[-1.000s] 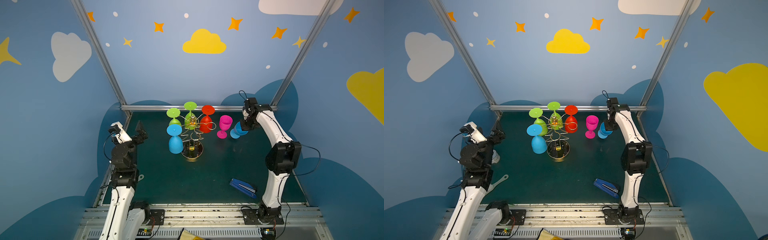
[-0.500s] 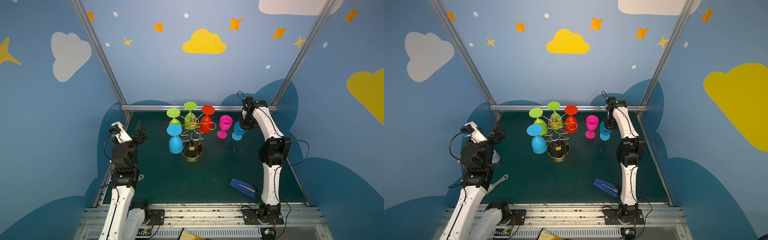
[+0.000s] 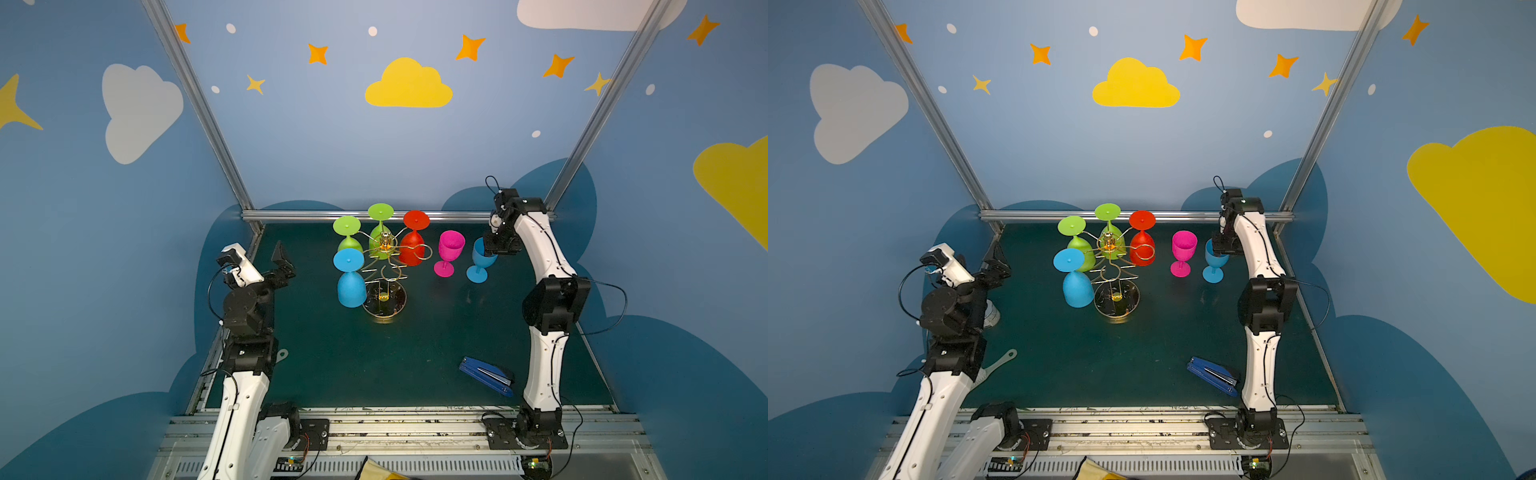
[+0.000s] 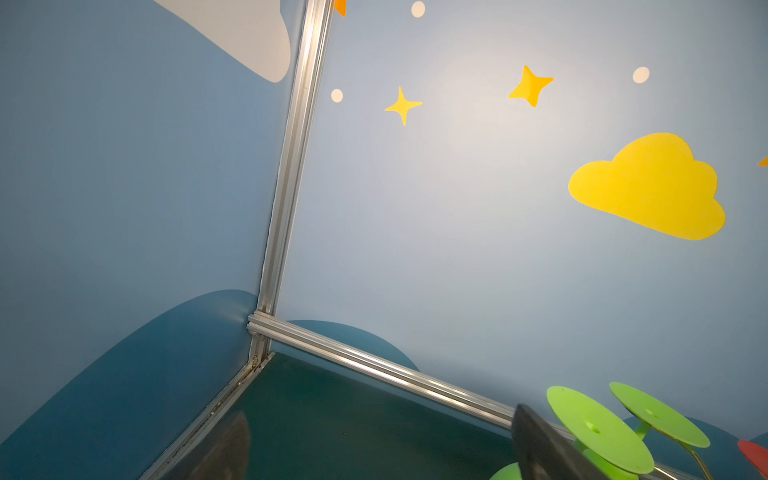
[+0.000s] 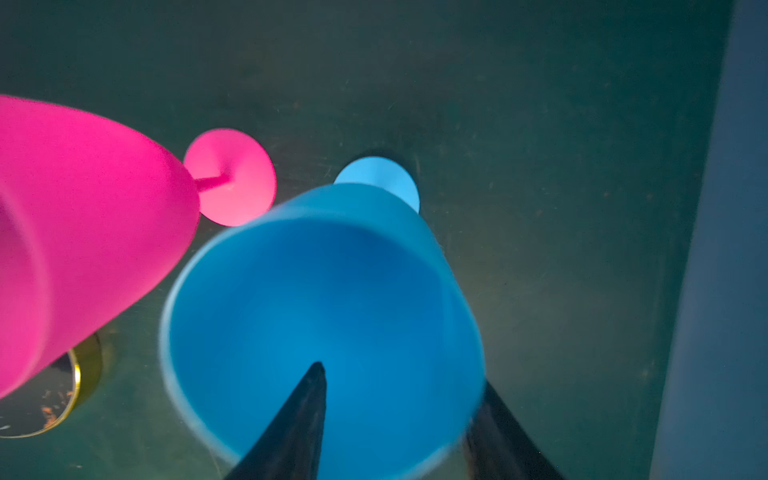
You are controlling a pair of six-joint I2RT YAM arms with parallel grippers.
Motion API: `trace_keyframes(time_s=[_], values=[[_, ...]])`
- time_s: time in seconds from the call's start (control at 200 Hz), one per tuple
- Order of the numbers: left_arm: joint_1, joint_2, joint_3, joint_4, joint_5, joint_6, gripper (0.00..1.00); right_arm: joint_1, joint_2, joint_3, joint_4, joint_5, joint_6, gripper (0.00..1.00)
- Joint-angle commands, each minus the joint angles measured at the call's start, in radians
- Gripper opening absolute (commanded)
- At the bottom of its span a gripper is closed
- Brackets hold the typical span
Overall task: Take the wine glass off the wine glass rack
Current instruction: 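Stand the blue glass upright on the table beside the magenta glass, then open the right gripper and lift it off the upright blue glass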
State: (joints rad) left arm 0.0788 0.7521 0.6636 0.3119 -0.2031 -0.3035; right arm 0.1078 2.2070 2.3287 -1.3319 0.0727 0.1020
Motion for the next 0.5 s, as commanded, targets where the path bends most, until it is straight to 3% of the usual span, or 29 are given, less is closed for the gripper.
trace_keyframes(time_s=[0.0,0.24,0.385,0.496], values=[[0.006,-0.011,-0.007,0.002,-0.008,-0.008,0.97,-0.016,-0.093,0.010,0.022,-0.024,0.022,0.53],[0.006,-0.011,-0.007,-0.007,-0.016,-0.017,0.97,-0.029,-0.273,-0.134,0.123,-0.075,0.058,0.54],[0.008,0.002,0.013,-0.059,-0.027,-0.039,0.97,-0.028,-0.506,-0.391,0.309,-0.206,0.094,0.56],[0.007,0.010,0.038,-0.133,-0.026,-0.078,0.96,-0.024,-0.729,-0.689,0.547,-0.333,0.083,0.57]])
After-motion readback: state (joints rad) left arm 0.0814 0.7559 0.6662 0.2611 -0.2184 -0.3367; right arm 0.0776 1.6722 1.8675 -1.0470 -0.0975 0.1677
